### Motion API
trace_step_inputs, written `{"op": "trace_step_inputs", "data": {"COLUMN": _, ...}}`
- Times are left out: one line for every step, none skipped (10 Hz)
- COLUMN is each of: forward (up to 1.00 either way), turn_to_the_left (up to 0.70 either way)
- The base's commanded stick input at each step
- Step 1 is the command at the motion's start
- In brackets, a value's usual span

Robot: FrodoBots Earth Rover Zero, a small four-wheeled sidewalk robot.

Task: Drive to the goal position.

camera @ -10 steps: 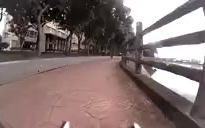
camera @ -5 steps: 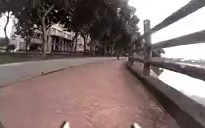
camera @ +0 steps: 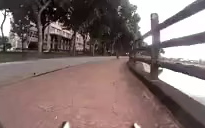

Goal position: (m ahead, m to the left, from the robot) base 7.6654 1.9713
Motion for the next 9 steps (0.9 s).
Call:
{"op": "trace_step_inputs", "data": {"forward": 0.70, "turn_to_the_left": 0.00}}
{"op": "trace_step_inputs", "data": {"forward": 0.70, "turn_to_the_left": -0.03}}
{"op": "trace_step_inputs", "data": {"forward": 0.70, "turn_to_the_left": -0.07}}
{"op": "trace_step_inputs", "data": {"forward": 0.70, "turn_to_the_left": -0.13}}
{"op": "trace_step_inputs", "data": {"forward": 0.70, "turn_to_the_left": -0.19}}
{"op": "trace_step_inputs", "data": {"forward": 0.70, "turn_to_the_left": -0.25}}
{"op": "trace_step_inputs", "data": {"forward": 0.70, "turn_to_the_left": -0.31}}
{"op": "trace_step_inputs", "data": {"forward": 0.70, "turn_to_the_left": -0.25}}
{"op": "trace_step_inputs", "data": {"forward": 0.70, "turn_to_the_left": -0.12}}
